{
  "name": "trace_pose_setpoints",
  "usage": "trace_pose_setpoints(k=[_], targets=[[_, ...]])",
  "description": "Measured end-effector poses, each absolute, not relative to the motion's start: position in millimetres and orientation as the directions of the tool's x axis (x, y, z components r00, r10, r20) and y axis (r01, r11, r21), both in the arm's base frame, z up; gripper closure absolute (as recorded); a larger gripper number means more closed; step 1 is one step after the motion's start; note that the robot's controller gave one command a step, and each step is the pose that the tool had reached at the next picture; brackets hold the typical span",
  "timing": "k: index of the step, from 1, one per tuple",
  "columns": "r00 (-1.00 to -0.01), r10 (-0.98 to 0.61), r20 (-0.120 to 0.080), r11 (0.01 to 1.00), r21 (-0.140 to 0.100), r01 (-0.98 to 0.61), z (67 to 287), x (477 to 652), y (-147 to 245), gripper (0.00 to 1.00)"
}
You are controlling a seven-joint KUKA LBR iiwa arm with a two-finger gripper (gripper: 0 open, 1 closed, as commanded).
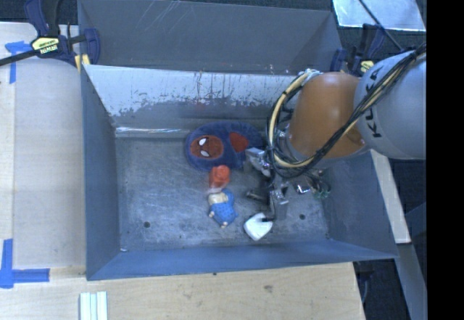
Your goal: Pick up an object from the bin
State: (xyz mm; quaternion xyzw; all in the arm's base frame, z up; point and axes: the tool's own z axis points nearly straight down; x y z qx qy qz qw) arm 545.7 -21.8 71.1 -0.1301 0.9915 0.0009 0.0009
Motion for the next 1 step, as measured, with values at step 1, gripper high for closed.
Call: trace_pose_setpoints(k=[1], targets=[[-0.966,-0.259,-0.001,0.966,-0.001,-0.259,69.8,545.3,-22.5,1.0]])
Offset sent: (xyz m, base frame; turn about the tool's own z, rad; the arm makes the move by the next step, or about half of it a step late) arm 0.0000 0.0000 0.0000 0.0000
